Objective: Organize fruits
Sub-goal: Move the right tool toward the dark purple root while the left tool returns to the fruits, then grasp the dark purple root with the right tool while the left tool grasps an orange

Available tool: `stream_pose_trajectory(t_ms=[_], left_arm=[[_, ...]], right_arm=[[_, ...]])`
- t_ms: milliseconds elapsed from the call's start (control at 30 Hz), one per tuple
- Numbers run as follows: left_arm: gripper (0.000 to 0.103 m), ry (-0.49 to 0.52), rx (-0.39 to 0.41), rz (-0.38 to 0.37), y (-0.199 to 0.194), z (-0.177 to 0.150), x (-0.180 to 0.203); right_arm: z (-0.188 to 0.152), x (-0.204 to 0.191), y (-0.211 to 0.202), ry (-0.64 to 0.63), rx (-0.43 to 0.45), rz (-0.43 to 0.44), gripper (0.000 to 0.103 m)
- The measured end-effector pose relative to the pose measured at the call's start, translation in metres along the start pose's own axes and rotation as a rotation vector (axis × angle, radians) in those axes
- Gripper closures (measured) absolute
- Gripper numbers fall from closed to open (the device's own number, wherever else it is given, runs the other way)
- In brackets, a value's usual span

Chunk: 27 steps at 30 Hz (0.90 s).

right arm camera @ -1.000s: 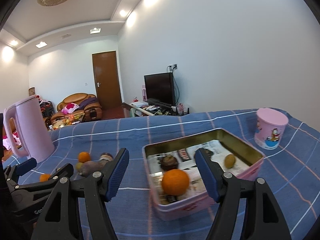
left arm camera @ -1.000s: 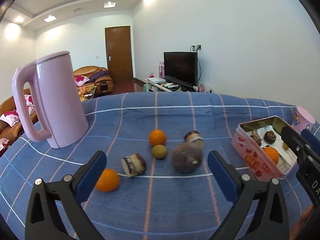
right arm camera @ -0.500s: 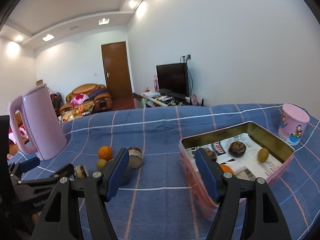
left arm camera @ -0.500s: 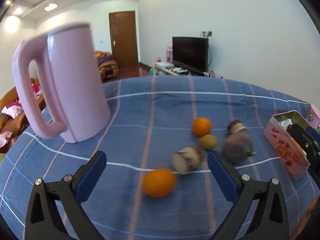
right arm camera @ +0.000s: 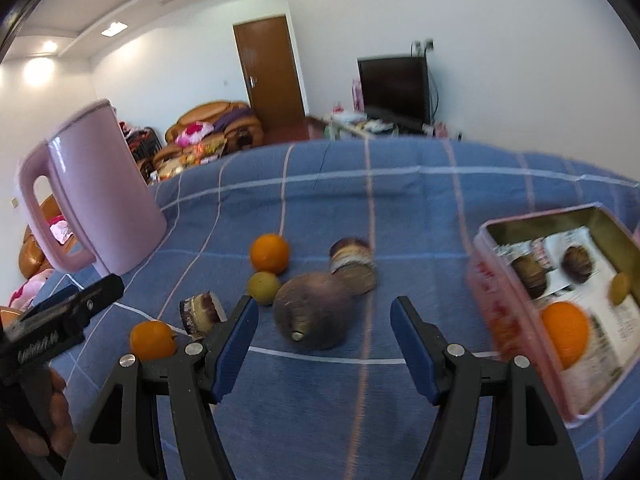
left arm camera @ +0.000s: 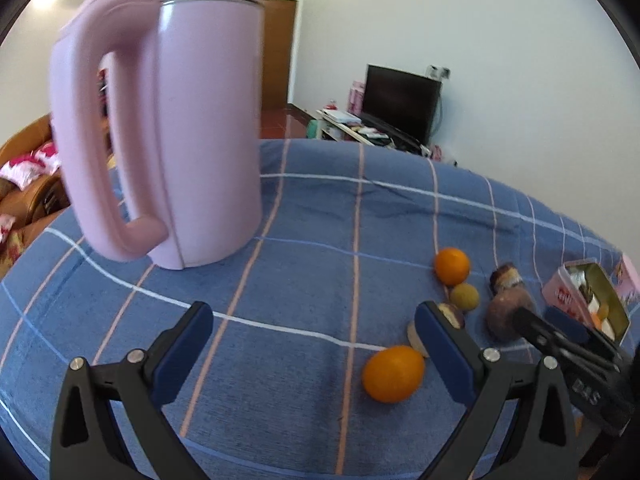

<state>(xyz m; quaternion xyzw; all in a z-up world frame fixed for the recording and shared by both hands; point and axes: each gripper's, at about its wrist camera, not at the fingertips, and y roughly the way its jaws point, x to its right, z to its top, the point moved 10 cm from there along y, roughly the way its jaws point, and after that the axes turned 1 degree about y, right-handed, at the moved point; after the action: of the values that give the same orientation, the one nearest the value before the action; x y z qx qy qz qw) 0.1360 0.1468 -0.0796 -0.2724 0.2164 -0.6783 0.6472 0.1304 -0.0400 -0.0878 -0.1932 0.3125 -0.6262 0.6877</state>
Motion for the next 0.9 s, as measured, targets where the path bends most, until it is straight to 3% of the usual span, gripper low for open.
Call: stream_pose_trajectory(t_ms=[133,233,367,467,600,900], left_arm=[[0.000,0.041,0.001,-0.018,-0.005,0.001,0.007],[0.000,0.053,-0.024,-0.085,-0.008,-0.003,0.013],[0.000,0.122,-0.073,-0.107,-0.004,-0.013,0.028],[0.000,0.177,-0.087,-0.134,-0.004,-0.018,0.041],[0.000,0.229,-0.096,-0.153,-0.005,-0.023,0.050],[0.000,0.243,-0.158,-0.176,0.008,-0.038,0.055]], right_arm=[[-0.006,-0.008,0.019,0.015,-0.070,0.009,0.034],[-0.009,-0.009,0.028,0.027,-0.106,0.001,0.041],[-0.014,-0.009,0.037,0.027,-0.149,-0.007,0.047],[-0.013,-0.012,0.038,0.012,-0.149,-0.026,0.050],[-0.011,-0.010,0.034,0.047,-0.141,0.015,0.051],[-0.020,0.004,-0.021,0.039,-0.025,0.075,0.051]])
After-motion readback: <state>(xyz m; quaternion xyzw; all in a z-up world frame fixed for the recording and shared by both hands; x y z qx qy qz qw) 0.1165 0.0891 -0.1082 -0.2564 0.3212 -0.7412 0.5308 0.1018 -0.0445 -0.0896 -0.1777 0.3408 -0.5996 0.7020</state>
